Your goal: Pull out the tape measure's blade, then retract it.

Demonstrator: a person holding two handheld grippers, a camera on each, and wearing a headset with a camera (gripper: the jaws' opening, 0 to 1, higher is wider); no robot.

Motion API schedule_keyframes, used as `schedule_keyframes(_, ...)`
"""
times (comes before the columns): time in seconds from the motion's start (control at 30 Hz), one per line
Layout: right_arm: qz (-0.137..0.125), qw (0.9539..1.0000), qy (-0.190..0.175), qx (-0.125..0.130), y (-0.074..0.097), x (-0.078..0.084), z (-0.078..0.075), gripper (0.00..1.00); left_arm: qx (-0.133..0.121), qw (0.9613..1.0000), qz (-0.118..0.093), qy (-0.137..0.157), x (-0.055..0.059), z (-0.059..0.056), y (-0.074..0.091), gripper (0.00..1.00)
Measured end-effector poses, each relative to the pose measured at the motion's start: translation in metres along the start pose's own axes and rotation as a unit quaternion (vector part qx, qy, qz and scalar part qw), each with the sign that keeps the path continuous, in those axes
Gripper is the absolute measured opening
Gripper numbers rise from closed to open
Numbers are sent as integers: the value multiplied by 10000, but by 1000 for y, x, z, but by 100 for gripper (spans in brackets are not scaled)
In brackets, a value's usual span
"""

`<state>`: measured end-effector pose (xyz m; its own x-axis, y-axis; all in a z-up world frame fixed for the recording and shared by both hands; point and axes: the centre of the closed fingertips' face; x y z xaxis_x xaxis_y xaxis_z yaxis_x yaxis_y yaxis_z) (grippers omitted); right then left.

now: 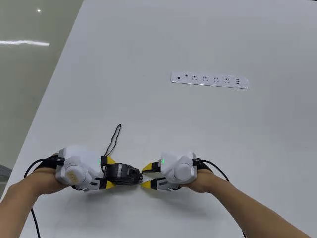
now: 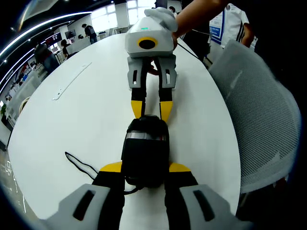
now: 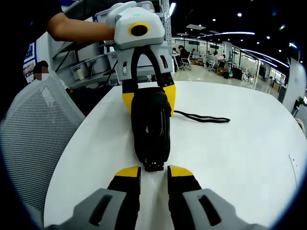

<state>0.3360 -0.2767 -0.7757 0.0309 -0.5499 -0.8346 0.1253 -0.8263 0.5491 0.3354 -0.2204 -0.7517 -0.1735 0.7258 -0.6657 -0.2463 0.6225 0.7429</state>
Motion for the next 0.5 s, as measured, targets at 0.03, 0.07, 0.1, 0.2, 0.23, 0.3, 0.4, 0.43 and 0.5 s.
schedule_keyframes(0.03,-1,10000,11,-7,0,0,0,20,-1,10000,-3,8,0,0,0,27)
schedule_keyframes(0.07,-1,10000,24,-17,-1,-1,0,20,-5,10000,-11,19,0,0,0,27)
schedule_keyframes(0.1,0,10000,38,-20,-2,-2,0,19,-7,10000,-21,30,0,0,0,27)
schedule_keyframes(0.2,2,9999,117,-7,-4,-4,-1,15,-19,10000,-34,60,1,0,1,27)
schedule_keyframes(0.23,14,9999,140,-28,-4,-5,0,15,-15,10000,-39,60,1,0,2,27)
schedule_keyframes(0.3,39,9998,182,-13,-5,-5,0,14,-22,10000,-50,81,2,0,2,27)
schedule_keyframes(0.4,45,9997,222,-9,-5,-5,0,14,-28,9999,-57,92,2,0,2,27)
schedule_keyframes(0.43,47,9997,240,-11,-5,-5,0,14,-32,9999,-61,97,2,0,3,27)
schedule_keyframes(0.5,32,9996,264,-16,-6,-6,0,13,-41,9999,-58,108,3,0,3,27)
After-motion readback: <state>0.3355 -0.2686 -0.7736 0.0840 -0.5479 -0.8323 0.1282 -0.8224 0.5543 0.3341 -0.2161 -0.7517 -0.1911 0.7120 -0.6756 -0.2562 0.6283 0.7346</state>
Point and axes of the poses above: the centre of the closed fingertips' face, and the gripper's own axes: y roughly backward along the fingers, z roughly to its left, x roughly out of its underside, and after that the axes turned 5 degrees about -z, right-handed
